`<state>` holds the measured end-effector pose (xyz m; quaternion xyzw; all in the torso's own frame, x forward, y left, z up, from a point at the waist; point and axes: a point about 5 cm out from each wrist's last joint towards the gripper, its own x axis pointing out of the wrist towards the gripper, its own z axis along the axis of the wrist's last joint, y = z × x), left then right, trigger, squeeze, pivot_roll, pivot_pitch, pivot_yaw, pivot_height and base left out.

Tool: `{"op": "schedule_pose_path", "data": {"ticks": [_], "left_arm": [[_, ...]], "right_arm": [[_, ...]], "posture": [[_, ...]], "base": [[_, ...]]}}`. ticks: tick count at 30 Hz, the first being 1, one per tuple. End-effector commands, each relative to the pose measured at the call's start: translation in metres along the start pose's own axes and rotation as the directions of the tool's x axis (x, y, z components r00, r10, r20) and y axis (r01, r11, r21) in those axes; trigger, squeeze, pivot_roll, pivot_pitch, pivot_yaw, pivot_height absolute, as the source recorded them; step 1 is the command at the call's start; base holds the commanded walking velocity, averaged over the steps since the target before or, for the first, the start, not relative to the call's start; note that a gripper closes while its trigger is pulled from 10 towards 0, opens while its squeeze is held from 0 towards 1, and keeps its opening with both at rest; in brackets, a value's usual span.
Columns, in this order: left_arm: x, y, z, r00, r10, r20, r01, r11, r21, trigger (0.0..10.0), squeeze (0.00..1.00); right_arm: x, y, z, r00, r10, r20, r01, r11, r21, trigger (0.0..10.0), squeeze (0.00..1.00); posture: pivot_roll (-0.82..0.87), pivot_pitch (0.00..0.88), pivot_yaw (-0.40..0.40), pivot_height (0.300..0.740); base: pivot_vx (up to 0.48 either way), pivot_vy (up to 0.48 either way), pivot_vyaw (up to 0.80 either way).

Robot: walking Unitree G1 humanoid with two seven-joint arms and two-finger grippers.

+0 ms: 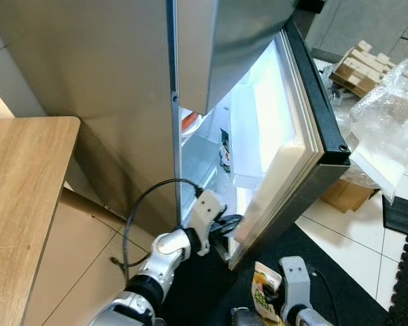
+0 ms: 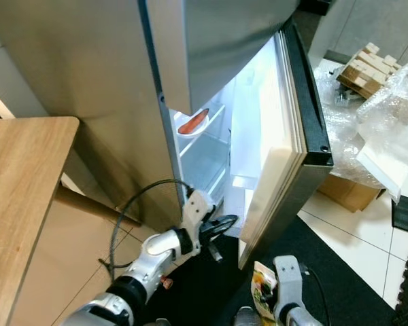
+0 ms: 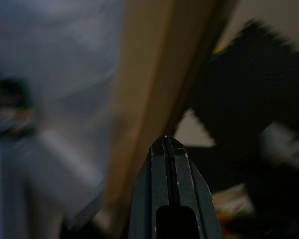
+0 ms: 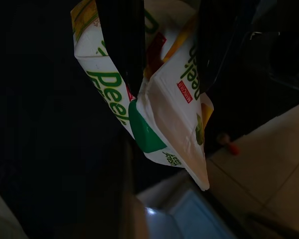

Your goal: Restocking fridge

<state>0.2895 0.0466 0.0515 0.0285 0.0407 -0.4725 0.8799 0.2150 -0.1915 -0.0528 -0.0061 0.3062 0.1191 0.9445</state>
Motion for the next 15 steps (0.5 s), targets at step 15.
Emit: {"op": "schedule_pose_path", "data": {"ticks": [15], "left_arm": [[-0.059, 0.001, -0.058, 0.957, 0.228, -0.179, -0.237, 0.971, -0.030, 10.0, 0.00]], "right_arm": [[0.017, -0.007, 0.049, 0.994, -0.015, 0.109, 0.028, 0.993, -0.118, 10.0, 0.00]], "posture": [[-0.11, 0.151, -0.027, 0.740]], "base": [[0.000, 0.000, 0.00]]}}
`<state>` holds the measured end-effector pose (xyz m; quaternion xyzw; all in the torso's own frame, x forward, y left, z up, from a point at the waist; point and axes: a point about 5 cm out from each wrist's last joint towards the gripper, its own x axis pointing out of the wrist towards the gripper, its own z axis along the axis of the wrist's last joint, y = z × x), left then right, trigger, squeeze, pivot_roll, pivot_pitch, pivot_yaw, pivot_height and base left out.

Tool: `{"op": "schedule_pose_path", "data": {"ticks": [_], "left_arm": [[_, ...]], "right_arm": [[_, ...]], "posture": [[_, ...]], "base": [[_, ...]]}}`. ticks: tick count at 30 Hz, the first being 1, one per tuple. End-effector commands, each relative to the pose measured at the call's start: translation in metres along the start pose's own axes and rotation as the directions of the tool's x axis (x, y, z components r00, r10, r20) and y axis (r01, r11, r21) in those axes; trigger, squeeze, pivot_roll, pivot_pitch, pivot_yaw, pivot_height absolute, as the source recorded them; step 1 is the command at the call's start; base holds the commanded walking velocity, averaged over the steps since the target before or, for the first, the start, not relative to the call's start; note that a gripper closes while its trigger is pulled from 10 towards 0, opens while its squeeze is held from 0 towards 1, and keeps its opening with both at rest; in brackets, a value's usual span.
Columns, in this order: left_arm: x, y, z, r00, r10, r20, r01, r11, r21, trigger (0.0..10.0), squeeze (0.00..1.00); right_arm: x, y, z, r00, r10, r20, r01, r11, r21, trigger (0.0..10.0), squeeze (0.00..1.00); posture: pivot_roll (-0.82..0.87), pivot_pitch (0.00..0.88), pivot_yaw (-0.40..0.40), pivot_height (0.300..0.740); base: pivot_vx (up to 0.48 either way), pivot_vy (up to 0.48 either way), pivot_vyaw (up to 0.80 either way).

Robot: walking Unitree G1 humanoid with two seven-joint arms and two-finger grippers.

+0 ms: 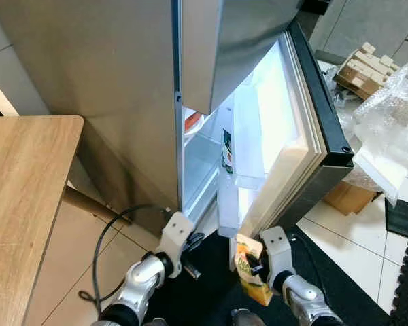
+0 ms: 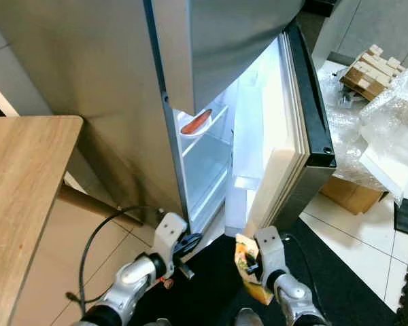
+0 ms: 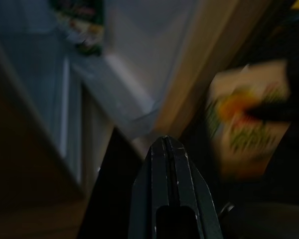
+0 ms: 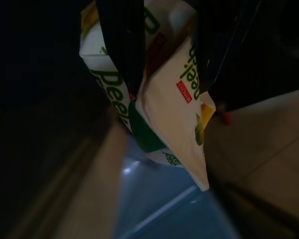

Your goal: Restocking fridge

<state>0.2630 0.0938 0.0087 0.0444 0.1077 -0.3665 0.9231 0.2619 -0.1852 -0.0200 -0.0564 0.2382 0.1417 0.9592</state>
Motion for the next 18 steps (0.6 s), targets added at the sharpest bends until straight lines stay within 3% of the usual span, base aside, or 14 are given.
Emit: {"op": "schedule_pose_path", "data": {"ticks": [1, 8, 12, 16, 18], "left_arm": [[-0.013, 0.001, -0.017, 0.998, 0.033, -0.062, -0.032, 0.999, 0.008, 10.0, 0.00], [-0.045, 0.014, -0.044, 0.966, 0.210, -0.154, -0.209, 0.978, 0.019, 10.0, 0.00], [-0.064, 0.017, -0.061, 0.931, 0.295, -0.213, -0.302, 0.953, -0.003, 10.0, 0.00], [-0.067, 0.016, -0.065, 0.925, 0.304, -0.228, -0.315, 0.949, -0.012, 10.0, 0.00], [-0.069, 0.013, -0.068, 0.922, 0.303, -0.242, -0.314, 0.949, -0.010, 10.0, 0.00]], "right_arm": [[-0.004, -0.008, -0.005, 0.998, -0.057, -0.022, 0.057, 0.998, -0.007, 10.0, 0.00], [-0.010, -0.032, -0.001, 0.977, -0.212, -0.003, 0.211, 0.976, -0.054, 10.0, 0.00], [-0.022, -0.060, -0.004, 0.897, -0.440, -0.030, 0.437, 0.897, -0.068, 10.0, 0.00], [-0.027, -0.069, -0.007, 0.855, -0.518, -0.045, 0.512, 0.854, -0.092, 10.0, 0.00], [-0.036, -0.079, -0.013, 0.802, -0.593, -0.071, 0.581, 0.802, -0.135, 10.0, 0.00]], "posture": [[-0.11, 0.149, -0.028, 0.740], [-0.11, 0.146, -0.032, 0.740], [-0.11, 0.148, -0.033, 0.740], [-0.11, 0.148, -0.032, 0.740], [-0.11, 0.148, -0.031, 0.740]], "base": [[0.000, 0.000, 0.00], [0.000, 0.000, 0.00], [0.000, 0.000, 0.00], [0.000, 0.000, 0.00], [0.000, 0.000, 0.00]]}}
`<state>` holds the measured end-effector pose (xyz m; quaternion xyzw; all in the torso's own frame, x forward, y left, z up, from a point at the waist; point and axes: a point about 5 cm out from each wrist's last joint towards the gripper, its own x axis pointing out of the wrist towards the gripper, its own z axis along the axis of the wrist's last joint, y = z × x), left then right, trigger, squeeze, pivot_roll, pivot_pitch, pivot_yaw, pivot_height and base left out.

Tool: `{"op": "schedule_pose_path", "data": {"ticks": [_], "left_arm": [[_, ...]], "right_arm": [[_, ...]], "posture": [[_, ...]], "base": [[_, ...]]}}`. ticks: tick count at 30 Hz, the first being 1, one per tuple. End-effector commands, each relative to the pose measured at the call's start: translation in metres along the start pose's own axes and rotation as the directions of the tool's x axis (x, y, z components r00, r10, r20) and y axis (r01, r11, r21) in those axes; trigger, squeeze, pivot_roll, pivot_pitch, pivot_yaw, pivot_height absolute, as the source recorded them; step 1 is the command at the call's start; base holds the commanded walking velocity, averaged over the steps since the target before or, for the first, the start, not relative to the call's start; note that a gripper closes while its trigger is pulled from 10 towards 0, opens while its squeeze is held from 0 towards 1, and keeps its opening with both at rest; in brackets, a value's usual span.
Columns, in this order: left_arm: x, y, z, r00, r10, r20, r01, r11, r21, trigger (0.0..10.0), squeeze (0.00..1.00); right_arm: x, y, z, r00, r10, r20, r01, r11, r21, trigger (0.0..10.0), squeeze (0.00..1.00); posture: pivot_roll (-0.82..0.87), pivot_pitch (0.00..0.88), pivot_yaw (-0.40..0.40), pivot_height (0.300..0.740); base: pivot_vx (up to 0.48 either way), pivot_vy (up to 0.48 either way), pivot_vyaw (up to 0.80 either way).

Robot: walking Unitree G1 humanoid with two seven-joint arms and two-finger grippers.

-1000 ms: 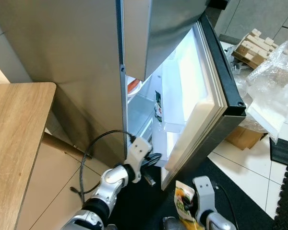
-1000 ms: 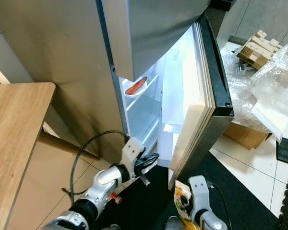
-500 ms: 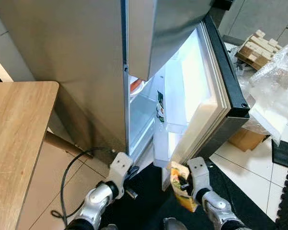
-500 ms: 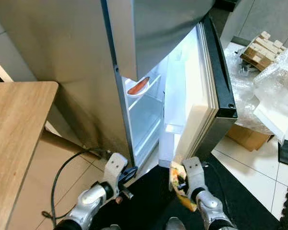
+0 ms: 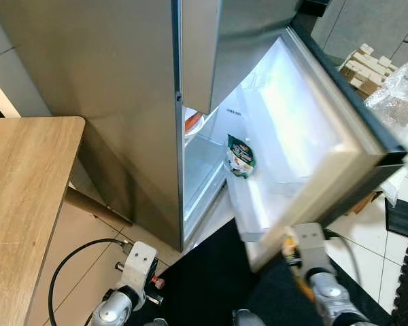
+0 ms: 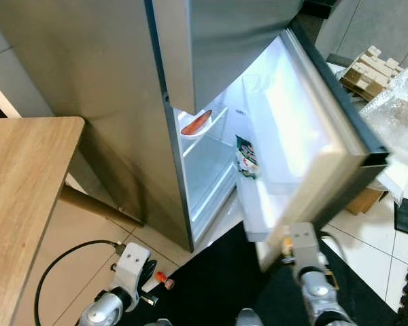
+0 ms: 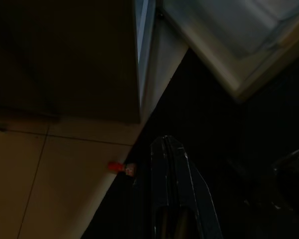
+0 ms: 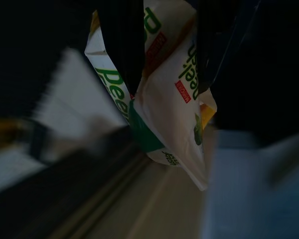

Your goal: Restocking fridge

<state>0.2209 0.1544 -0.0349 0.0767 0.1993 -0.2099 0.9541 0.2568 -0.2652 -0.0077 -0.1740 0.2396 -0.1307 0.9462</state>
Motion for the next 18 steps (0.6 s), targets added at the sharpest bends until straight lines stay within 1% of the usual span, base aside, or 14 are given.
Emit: {"op": "schedule_pose_path", "data": {"ticks": [1, 2, 3, 4, 5, 7, 8, 11, 12, 13, 14, 15, 16, 18], "left_arm": [[-0.009, 0.000, -0.013, 0.999, 0.007, -0.049, -0.008, 1.000, 0.000, 10.0, 0.00], [-0.010, -0.001, -0.016, 0.998, 0.009, -0.058, -0.009, 1.000, -0.001, 10.0, 0.00], [-0.010, -0.001, -0.016, 0.998, 0.009, -0.058, -0.009, 1.000, -0.001, 10.0, 0.00], [-0.011, -0.001, -0.019, 0.997, 0.011, -0.071, -0.011, 1.000, -0.002, 10.0, 0.00], [-0.011, -0.001, -0.019, 0.997, 0.011, -0.071, -0.011, 1.000, -0.002, 10.0, 0.00], [-0.015, -0.003, -0.025, 0.995, 0.018, -0.094, -0.019, 1.000, -0.002, 10.0, 0.00], [-0.016, -0.004, -0.027, 0.995, 0.021, -0.102, -0.021, 1.000, -0.002, 10.0, 0.00], [-0.017, -0.004, -0.028, 0.994, 0.025, -0.108, -0.025, 1.000, -0.003, 10.0, 0.00], [-0.018, -0.003, -0.030, 0.993, 0.030, -0.113, -0.031, 1.000, -0.007, 10.0, 0.00], [-0.018, -0.003, -0.030, 0.992, 0.034, -0.119, -0.035, 0.999, -0.008, 10.0, 0.00], [-0.019, -0.004, -0.032, 0.991, 0.038, -0.126, -0.040, 0.999, -0.013, 10.0, 0.00], [-0.019, -0.005, -0.032, 0.990, 0.041, -0.131, -0.043, 0.999, -0.015, 10.0, 0.00], [-0.019, -0.005, -0.032, 0.990, 0.041, -0.131, -0.043, 0.999, -0.015, 10.0, 0.00], [-0.019, -0.007, -0.035, 0.988, 0.053, -0.147, -0.059, 0.997, -0.040, 10.0, 0.00]], "right_arm": [[-0.004, -0.014, -0.014, 0.993, -0.100, -0.057, 0.099, 0.995, -0.028, 10.0, 0.00], [-0.006, -0.024, -0.020, 0.983, -0.166, -0.084, 0.164, 0.986, -0.029, 10.0, 0.00], [-0.006, -0.024, -0.020, 0.983, -0.166, -0.084, 0.164, 0.986, -0.029, 10.0, 0.00], [-0.008, -0.033, -0.026, 0.969, -0.219, -0.110, 0.218, 0.976, -0.026, 10.0, 0.00], [-0.008, -0.033, -0.026, 0.969, -0.219, -0.110, 0.218, 0.976, -0.026, 10.0, 0.00], [-0.015, -0.052, -0.038, 0.934, -0.322, -0.158, 0.319, 0.947, -0.042, 10.0, 0.00], [-0.017, -0.057, -0.042, 0.922, -0.348, -0.168, 0.345, 0.937, -0.050, 10.0, 0.00], [-0.019, -0.058, -0.046, 0.919, -0.352, -0.177, 0.348, 0.936, -0.052, 10.0, 0.00], [-0.020, -0.055, -0.048, 0.927, -0.327, -0.181, 0.325, 0.945, -0.040, 10.0, 0.00], [-0.020, -0.049, -0.049, 0.940, -0.285, -0.187, 0.289, 0.957, -0.010, 10.0, 0.00], [-0.021, -0.034, -0.051, 0.961, -0.199, -0.192, 0.214, 0.975, 0.056, 10.0, 0.00], [-0.021, -0.025, -0.051, 0.972, -0.142, -0.190, 0.163, 0.981, 0.101, 10.0, 0.00], [-0.021, -0.025, -0.051, 0.972, -0.142, -0.190, 0.163, 0.981, 0.101, 10.0, 0.00], [-0.023, -0.006, -0.052, 0.982, -0.037, -0.187, 0.064, 0.988, 0.140, 10.0, 0.00]], "posture": [[-0.10, 0.150, -0.030, 0.740], [-0.10, 0.150, -0.030, 0.740], [-0.10, 0.150, -0.030, 0.740], [-0.10, 0.150, -0.030, 0.740], [-0.10, 0.150, -0.030, 0.740], [-0.11, 0.152, -0.030, 0.740], [-0.11, 0.152, -0.030, 0.740], [-0.11, 0.153, -0.031, 0.740], [-0.11, 0.153, -0.032, 0.740], [-0.11, 0.152, -0.035, 0.740], [-0.11, 0.150, -0.037, 0.740], [-0.11, 0.150, -0.037, 0.740], [-0.11, 0.150, -0.037, 0.740], [-0.11, 0.144, -0.044, 0.740]], "base": [[0.000, 0.000, 0.00], [0.000, 0.000, 0.00], [0.000, 0.000, 0.00], [0.000, 0.000, 0.00], [0.000, 0.000, 0.00], [0.000, 0.000, 0.00], [0.000, 0.000, 0.00], [0.000, 0.000, 0.00], [0.000, 0.000, 0.00], [0.000, 0.000, 0.00], [0.000, 0.000, 0.00], [0.000, 0.000, 0.00], [0.000, 0.000, 0.00], [0.000, 0.000, 0.00]]}}
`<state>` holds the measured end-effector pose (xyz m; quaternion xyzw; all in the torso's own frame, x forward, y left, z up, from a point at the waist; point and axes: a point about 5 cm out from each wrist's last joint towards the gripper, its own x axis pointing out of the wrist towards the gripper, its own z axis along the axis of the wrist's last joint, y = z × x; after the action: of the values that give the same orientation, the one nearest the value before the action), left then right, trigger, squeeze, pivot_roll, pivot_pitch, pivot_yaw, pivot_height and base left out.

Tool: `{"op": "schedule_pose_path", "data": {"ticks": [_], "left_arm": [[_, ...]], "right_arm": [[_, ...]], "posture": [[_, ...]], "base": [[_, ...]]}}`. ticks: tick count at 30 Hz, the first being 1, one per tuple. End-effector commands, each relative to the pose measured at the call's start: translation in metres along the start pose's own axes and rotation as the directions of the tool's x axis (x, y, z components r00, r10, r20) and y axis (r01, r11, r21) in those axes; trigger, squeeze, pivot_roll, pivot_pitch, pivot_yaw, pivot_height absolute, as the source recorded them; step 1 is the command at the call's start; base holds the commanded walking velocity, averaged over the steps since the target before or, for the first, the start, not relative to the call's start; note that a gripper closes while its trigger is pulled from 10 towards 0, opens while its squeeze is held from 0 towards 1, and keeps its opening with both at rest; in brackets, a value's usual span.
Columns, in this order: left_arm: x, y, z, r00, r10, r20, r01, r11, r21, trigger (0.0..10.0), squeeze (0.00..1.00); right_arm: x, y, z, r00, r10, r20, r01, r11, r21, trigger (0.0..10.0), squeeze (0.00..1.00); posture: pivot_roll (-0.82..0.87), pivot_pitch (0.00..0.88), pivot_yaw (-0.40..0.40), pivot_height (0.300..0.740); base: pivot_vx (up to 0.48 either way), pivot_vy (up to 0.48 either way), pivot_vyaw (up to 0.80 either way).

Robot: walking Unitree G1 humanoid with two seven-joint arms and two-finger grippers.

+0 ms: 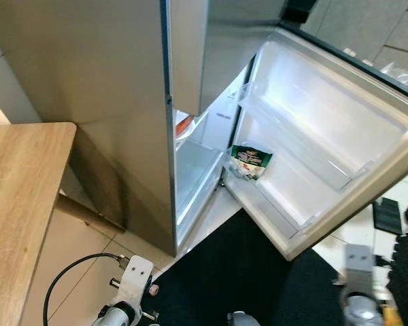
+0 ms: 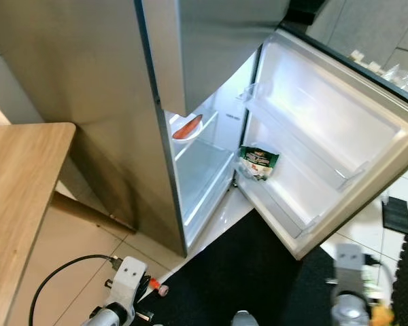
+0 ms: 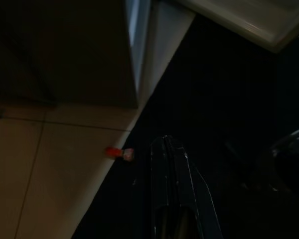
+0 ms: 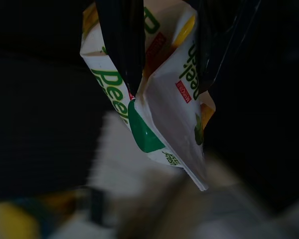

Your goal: Restocking fridge

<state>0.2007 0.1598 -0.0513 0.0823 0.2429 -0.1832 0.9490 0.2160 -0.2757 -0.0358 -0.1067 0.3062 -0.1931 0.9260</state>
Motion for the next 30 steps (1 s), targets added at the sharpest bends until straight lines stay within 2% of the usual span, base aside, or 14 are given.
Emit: {"op": "schedule_pose_path", "data": {"ticks": [1, 3, 4, 5, 7, 8, 12, 22, 30], "left_arm": [[-0.006, -0.001, -0.013, 0.998, 0.010, -0.055, -0.012, 1.000, -0.025, 10.0, 0.00], [-0.006, -0.003, -0.017, 0.996, 0.049, -0.074, -0.056, 0.993, -0.108, 10.0, 0.00], [-0.007, -0.001, -0.022, 0.989, 0.104, -0.101, -0.123, 0.973, -0.198, 10.0, 0.00], [-0.007, -0.001, -0.022, 0.989, 0.104, -0.101, -0.123, 0.973, -0.198, 10.0, 0.00], [-0.009, 0.000, -0.027, 0.976, 0.171, -0.134, -0.204, 0.936, -0.289, 10.0, 0.00], [-0.009, 0.000, -0.027, 0.976, 0.171, -0.134, -0.204, 0.936, -0.289, 10.0, 0.00], [-0.008, -0.003, -0.025, 0.974, 0.192, -0.117, -0.219, 0.926, -0.309, 10.0, 0.00], [-0.007, -0.008, -0.026, 0.979, 0.166, -0.117, -0.194, 0.937, -0.290, 10.0, 0.00], [-0.008, -0.011, -0.028, 0.981, 0.151, -0.125, -0.181, 0.944, -0.277, 10.0, 0.00]], "right_arm": [[-0.002, -0.002, -0.006, 1.000, 0.018, -0.012, -0.018, 1.000, 0.012, 10.0, 0.00], [-0.007, 0.020, -0.012, 0.988, 0.147, -0.043, -0.144, 0.988, 0.055, 10.0, 0.00], [-0.011, 0.036, -0.014, 0.971, 0.235, -0.042, -0.232, 0.971, 0.055, 10.0, 0.00], [-0.011, 0.036, -0.014, 0.971, 0.235, -0.042, -0.232, 0.971, 0.055, 10.0, 0.00], [-0.017, 0.055, -0.016, 0.941, 0.337, -0.035, -0.335, 0.941, 0.049, 10.0, 0.00], [-0.017, 0.055, -0.016, 0.941, 0.337, -0.035, -0.335, 0.941, 0.049, 10.0, 0.00], [-0.024, 0.074, -0.017, 0.904, 0.427, -0.022, -0.426, 0.904, 0.035, 10.0, 0.00], [-0.027, 0.076, -0.021, 0.882, 0.470, -0.030, -0.468, 0.881, 0.067, 10.0, 0.00], [-0.026, 0.071, -0.024, 0.889, 0.457, -0.031, -0.453, 0.888, 0.083, 10.0, 0.00]], "posture": [[-0.11, 0.144, -0.044, 0.740], [-0.11, 0.133, -0.054, 0.740], [-0.11, 0.129, -0.056, 0.740], [-0.11, 0.129, -0.056, 0.740], [-0.11, 0.126, -0.057, 0.740], [-0.11, 0.126, -0.057, 0.740], [-0.11, 0.112, -0.059, 0.740], [-0.11, 0.105, -0.059, 0.740], [-0.10, 0.101, -0.060, 0.740]], "base": [[0.000, 0.000, 0.00], [0.000, 0.000, 0.00], [0.000, 0.000, 0.00], [0.000, 0.000, 0.00], [0.000, 0.000, 0.00], [0.000, 0.000, 0.00], [0.000, 0.000, 0.00], [0.000, 0.000, 0.00], [0.000, 0.000, 0.00]]}}
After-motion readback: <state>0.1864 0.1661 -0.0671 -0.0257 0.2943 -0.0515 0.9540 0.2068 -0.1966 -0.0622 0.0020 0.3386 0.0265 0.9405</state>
